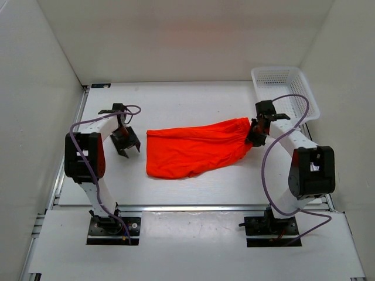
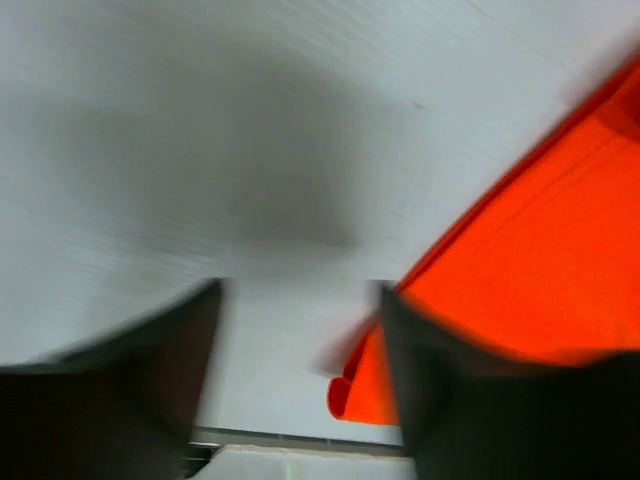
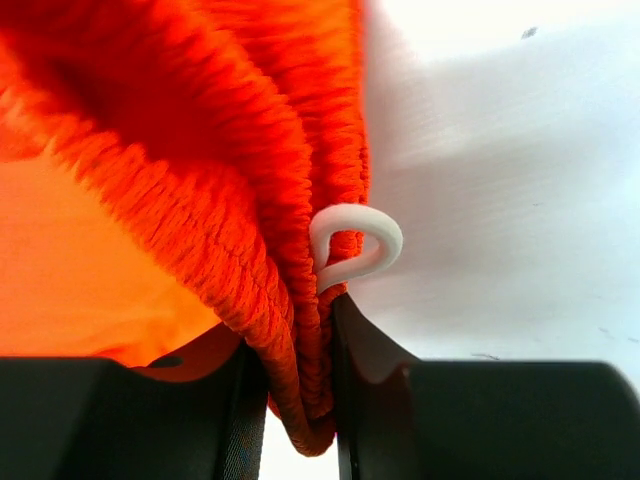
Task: Fold and stack the shorts
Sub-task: Fold the shorts
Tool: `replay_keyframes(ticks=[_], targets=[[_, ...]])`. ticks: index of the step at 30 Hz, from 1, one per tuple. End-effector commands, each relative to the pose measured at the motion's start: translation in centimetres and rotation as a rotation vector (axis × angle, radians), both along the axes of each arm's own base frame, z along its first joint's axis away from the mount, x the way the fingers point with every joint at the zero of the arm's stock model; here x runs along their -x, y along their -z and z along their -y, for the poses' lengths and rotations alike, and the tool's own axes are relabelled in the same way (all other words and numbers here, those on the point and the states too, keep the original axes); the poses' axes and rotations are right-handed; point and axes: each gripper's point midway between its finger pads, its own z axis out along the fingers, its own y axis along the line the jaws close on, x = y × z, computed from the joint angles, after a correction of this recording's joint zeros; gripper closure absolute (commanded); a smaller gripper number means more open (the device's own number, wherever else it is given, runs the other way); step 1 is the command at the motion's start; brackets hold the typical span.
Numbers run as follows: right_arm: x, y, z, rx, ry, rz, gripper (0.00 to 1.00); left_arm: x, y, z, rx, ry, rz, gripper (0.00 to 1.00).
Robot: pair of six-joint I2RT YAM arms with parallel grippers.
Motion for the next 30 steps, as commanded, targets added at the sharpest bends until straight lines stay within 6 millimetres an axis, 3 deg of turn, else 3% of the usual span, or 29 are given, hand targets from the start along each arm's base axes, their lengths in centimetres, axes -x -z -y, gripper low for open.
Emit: replay_keyframes(ticks=[1,2,3,7,13,17,24,30], targets=[[-0.1,-4.1,0.7,0.116,-0.061,0.067,1.00,-0.2,-0.1,2.7,0.091,0.043,0.028,0.62],[-0.2,-4.6,0.0,0.124,-0.081,0.076,1.00,-0.1,0.4,2.7,0.092,0.033,0.019,0.81],[-0.2,-5.3,-0.3,0.129,-0.090,0.091,1.00,0.0,0.7,3.1,0.114,0.035,0.004,0.90],[-0.9,-8.8,-2.7,0.150,-0.150,0.165,1.00,0.1,1.4,3.5,0.122,0.063,-0.010,0.90],[-0.7,-11.0,-7.3,0.193,-0.270,0.199,1.00,0.4,2.2,5.0,0.176,0.087,-0.022,0.90],[-0.1,-12.4,-12.2,0.186,-0.370,0.232,1.00,0.7,3.3,5.3,0.175,0.095,-0.041,0.90],[2.3,-12.8,-21.3,0.171,-0.537,0.250,1.00,0.5,3.3,5.6,0.193,0.097,-0.042,0.90],[3.4,-12.8,-27.3,0.167,-0.631,0.269,1.00,-0.1,3.1,5.7,0.194,0.098,-0.024,0.90]])
